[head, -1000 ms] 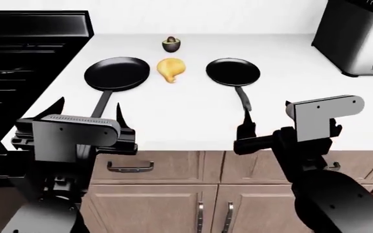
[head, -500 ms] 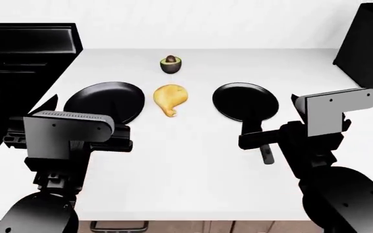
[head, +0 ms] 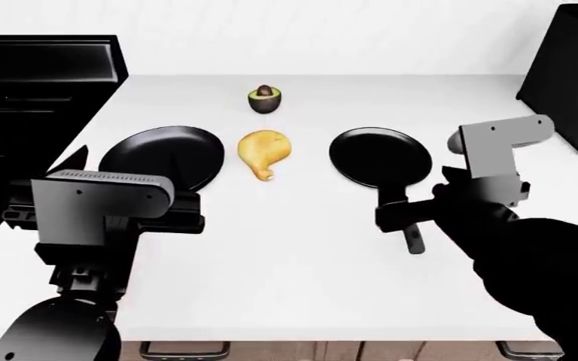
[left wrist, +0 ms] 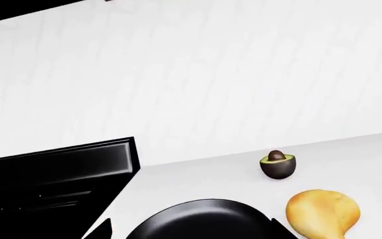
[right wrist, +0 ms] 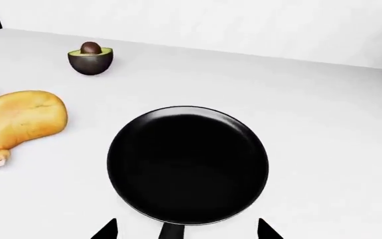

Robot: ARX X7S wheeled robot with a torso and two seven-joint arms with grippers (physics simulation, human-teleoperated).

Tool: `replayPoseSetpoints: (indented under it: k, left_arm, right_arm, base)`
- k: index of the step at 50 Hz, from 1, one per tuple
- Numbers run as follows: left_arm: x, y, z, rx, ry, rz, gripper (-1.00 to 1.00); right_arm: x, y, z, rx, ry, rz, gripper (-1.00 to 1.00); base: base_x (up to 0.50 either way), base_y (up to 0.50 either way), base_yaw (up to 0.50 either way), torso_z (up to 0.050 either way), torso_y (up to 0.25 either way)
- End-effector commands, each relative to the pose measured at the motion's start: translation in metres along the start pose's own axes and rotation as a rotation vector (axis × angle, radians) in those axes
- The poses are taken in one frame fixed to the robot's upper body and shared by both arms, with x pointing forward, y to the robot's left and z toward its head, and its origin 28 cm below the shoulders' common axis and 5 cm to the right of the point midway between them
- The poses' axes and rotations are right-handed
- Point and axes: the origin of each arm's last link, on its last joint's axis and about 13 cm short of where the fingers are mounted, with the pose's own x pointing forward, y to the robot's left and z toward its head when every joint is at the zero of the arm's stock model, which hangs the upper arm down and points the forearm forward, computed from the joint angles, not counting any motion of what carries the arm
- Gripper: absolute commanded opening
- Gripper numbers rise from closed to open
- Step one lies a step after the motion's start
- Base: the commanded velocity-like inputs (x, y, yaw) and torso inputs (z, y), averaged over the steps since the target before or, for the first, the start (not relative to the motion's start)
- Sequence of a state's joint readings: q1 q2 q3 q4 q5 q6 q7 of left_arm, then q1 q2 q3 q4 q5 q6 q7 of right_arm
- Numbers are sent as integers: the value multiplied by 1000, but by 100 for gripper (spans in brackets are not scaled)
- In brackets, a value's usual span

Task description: Place both pans onto different burners. Then place the avocado and the chicken breast on different pans.

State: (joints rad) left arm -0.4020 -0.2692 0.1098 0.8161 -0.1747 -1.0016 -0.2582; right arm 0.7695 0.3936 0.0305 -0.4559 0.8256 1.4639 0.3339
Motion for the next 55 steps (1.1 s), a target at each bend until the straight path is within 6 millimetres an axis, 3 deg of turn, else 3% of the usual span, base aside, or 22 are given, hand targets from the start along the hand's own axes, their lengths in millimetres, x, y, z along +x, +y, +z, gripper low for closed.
replayPoseSetpoints:
  k: [1,9,32,33,45,55]
  left_arm:
    - [0,-1,-1,-1,1,-1,100]
    - [1,-3,0,2,1,-6,100]
    - [0,-5,1,14,-6,-13,100]
    - [0,-5,1,15,-6,-14,100]
    - [-1,-5,2,13,-7,-14,100]
    - [-2,-4,1,9,-9,-14,100]
  right_arm:
    - [13,-8,-2,38,163,65,100]
    - [32,-9,-7,67,231,87,100]
    - [47,-8,-28,91,333,113,100]
    - [47,-8,-28,92,335,112,-100]
    - [35,-7,-19,78,293,109,-100]
    - [16,-5,1,55,190,92,-100]
  base:
    - [0,0,0,0,0]
    - [0,0,0,0,0]
    - [0,0,0,0,0]
    - [0,0,0,0,0]
    - [0,0,0,-1,0]
    - [-1,0,0,0,0]
